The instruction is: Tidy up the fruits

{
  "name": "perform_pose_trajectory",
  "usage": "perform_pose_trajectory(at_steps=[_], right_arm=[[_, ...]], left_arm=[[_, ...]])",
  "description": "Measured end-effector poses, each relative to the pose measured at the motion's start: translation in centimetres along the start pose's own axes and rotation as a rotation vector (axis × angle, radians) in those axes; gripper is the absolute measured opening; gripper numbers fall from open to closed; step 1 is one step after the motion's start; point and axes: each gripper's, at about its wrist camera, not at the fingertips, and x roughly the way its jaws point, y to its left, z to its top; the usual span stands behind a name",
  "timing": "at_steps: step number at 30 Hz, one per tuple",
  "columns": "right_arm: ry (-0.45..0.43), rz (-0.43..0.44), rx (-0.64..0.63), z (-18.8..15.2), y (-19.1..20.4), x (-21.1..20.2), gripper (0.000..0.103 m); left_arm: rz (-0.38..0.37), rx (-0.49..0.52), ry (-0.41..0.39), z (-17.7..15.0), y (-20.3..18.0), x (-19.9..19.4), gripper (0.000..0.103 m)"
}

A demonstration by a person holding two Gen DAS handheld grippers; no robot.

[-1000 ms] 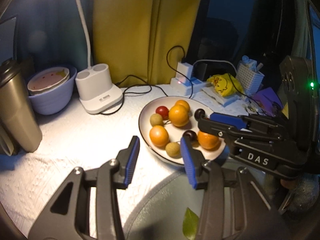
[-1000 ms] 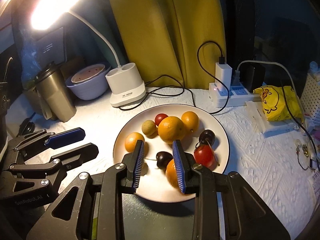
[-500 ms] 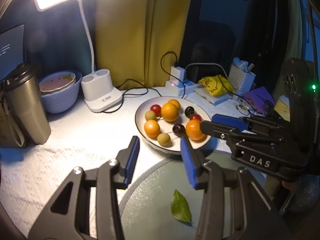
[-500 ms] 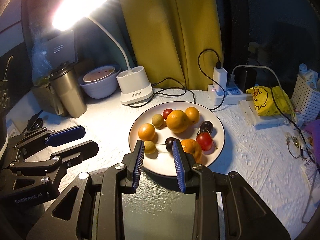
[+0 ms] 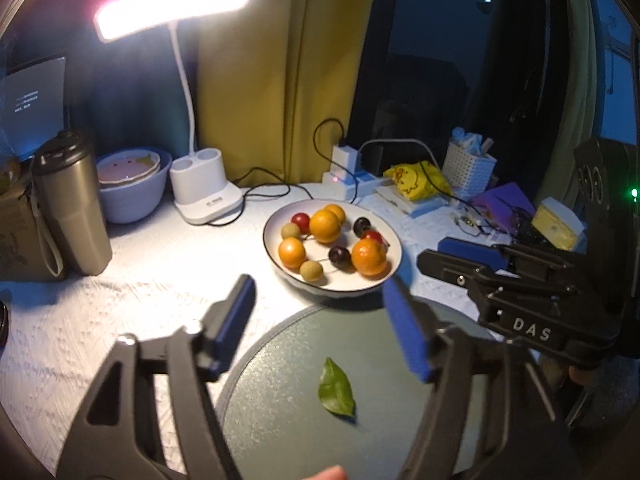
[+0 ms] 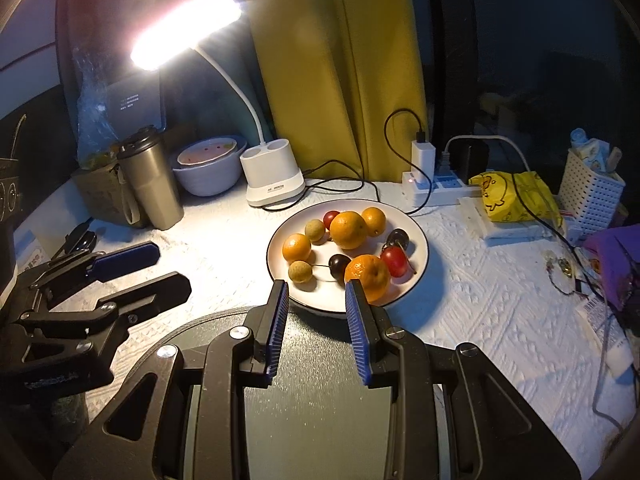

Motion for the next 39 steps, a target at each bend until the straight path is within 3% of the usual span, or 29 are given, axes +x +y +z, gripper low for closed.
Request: perform_pose_trajectory(at_steps=[12,18,25,30,39], right_arm=[[-0.084,-0.029,-0.012,0.6,1.1,-5.3,0.039],[-0.132,-0.043,-0.024,1.0,1.9,-8.1,0.043],[-0.185,-0.062,-0.022,1.3,2.1,-11.2,0.064],[-0.216,-0.084,-0.012,1.4,2.1,-13.0,0.069],[-0.239,-0.105,-0.006,1.3,1.9,-14.3,0.073]], left_arm=[[0.032,0.007,-0.093,0.5,-1.2,-4.9,0.089],[0.055,0.002,-0.137,1.2,-1.6,-7.1,0.09],[0.096,0.008,-0.162,2.0,-2.0,-9.4,0.09],[0.173,0.005,-0.186,2.4,-1.9,-10.5,0.09],[0.184,0.012,-0.224,2.7,-2.0,-11.5,0.09]])
